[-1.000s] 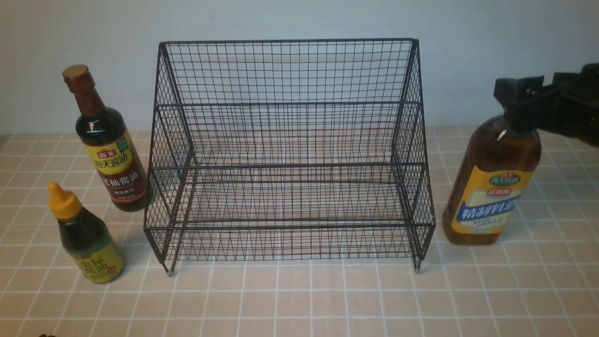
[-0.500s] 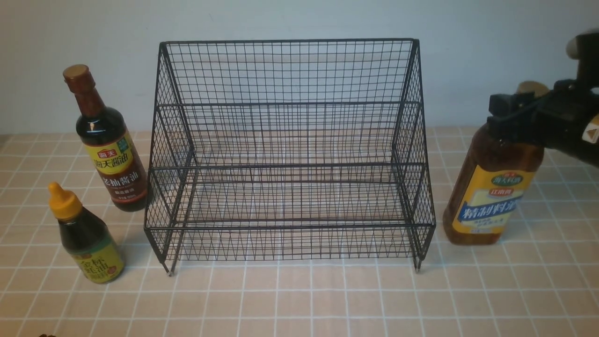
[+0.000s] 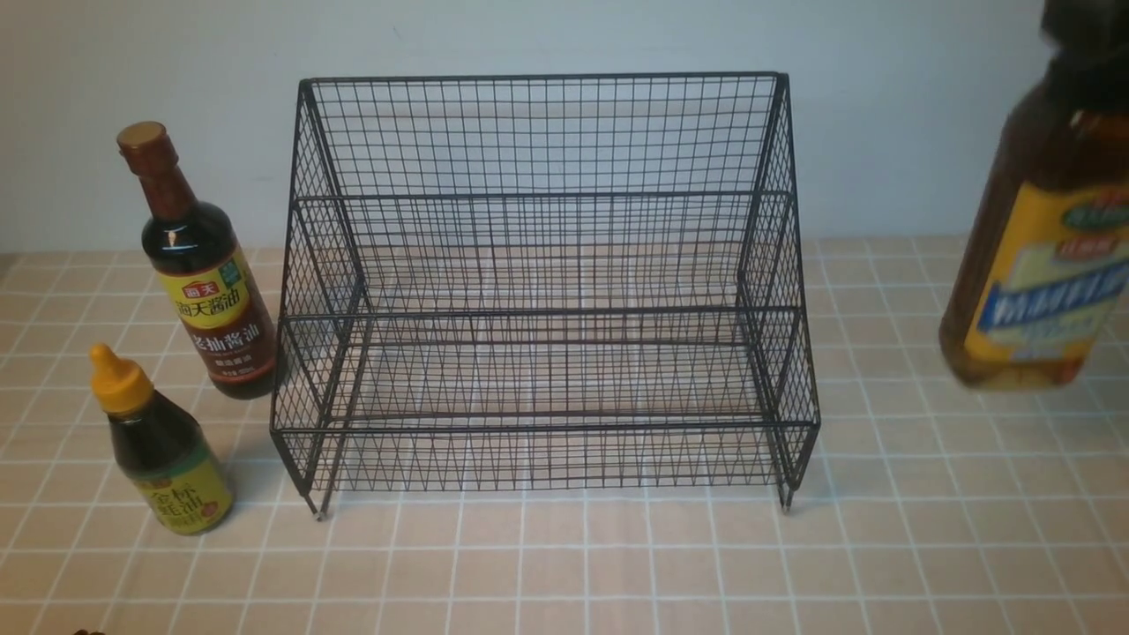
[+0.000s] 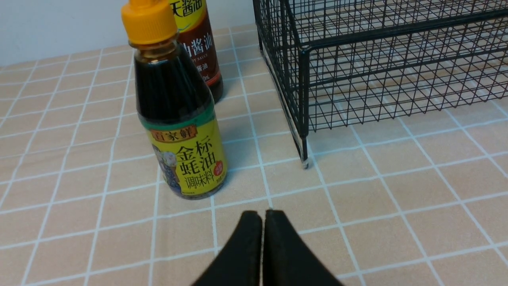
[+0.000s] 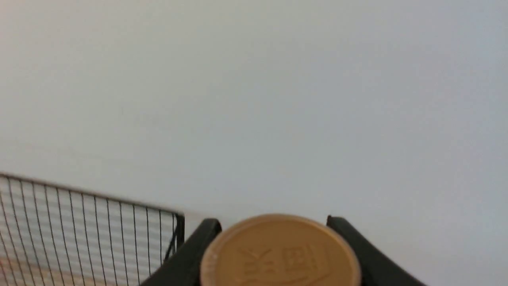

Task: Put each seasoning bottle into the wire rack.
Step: Use the right arm to put the condiment bottle back on the shelf

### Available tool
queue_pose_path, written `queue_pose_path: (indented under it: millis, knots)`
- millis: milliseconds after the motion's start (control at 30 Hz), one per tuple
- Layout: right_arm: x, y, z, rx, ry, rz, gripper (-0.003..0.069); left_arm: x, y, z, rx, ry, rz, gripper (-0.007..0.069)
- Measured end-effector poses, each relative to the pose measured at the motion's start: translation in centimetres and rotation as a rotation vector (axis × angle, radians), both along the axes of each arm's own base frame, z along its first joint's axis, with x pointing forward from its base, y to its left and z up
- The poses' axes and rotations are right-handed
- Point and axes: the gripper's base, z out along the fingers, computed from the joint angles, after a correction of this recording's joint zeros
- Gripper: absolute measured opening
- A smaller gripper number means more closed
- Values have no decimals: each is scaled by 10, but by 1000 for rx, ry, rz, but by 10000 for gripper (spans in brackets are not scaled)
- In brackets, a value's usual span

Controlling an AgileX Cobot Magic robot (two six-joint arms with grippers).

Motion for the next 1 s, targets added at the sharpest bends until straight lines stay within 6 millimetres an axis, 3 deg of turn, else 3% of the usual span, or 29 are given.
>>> queue_pose_path:
  millis: [33,67,200,400,533,600,833,1000]
  knots:
    - [-4,5,18,-10,-39,17,312,0,0,0,0,0,0,-10]
    - [-4,5,18,-12,-40,17,312,0,0,0,0,0,0,-10]
    - [-16,25,60,-13,-136,96,311,0,0,0,0,0,0,-10]
    - [-16,50,86,15,-202,186,311,0,0,0,0,0,0,-10]
    - [1,75,86,16,-187,245,311,0,0,0,0,0,0,-10]
    - [20,93,80,12,-174,276,311,0,0,0,0,0,0,-10]
    - [67,122,66,38,-173,306,311,0,0,0,0,0,0,-10]
    - [90,134,61,40,-178,311,311,0,0,0,0,0,0,-10]
